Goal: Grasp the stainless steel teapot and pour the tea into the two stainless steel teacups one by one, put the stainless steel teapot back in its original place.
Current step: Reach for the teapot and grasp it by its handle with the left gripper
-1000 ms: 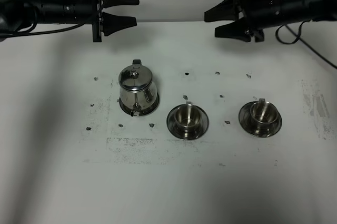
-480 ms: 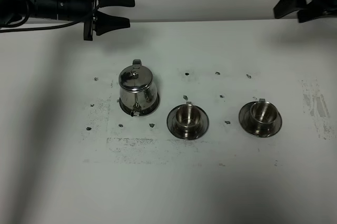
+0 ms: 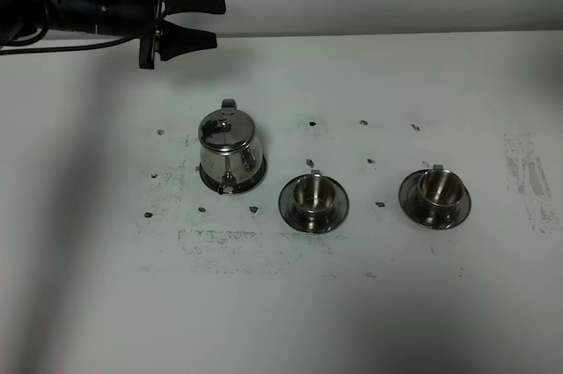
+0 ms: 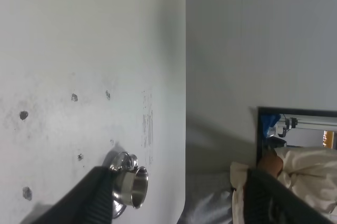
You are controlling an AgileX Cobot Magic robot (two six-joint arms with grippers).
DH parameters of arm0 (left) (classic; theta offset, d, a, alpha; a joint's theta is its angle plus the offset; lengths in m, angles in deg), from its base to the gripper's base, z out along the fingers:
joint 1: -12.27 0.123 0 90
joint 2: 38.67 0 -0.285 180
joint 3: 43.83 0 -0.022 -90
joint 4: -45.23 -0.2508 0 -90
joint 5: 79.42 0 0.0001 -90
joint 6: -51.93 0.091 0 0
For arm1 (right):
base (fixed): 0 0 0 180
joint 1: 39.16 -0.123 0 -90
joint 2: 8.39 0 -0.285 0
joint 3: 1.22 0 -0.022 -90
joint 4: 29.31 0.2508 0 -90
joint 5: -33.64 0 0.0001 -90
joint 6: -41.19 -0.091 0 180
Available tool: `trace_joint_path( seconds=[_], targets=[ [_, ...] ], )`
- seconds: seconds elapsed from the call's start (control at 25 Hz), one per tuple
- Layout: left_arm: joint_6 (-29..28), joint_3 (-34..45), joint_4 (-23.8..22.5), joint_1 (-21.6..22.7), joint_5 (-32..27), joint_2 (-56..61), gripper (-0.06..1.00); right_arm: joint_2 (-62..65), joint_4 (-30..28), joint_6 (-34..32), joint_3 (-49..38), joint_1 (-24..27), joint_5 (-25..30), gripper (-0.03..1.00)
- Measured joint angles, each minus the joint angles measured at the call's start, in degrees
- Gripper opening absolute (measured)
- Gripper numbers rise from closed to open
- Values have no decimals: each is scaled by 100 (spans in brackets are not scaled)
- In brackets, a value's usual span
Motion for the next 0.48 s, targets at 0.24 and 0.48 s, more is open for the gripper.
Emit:
trace_joint_path(
  seconds=[0.24, 0.48],
  targets=[
    [78, 0, 0, 0, 0, 0, 54, 1739, -222, -237, -1721, 0, -6, 46],
    [119, 0, 0, 0, 0, 0, 54, 3724, -241, -358, -3534, 0, -282, 46]
  ],
)
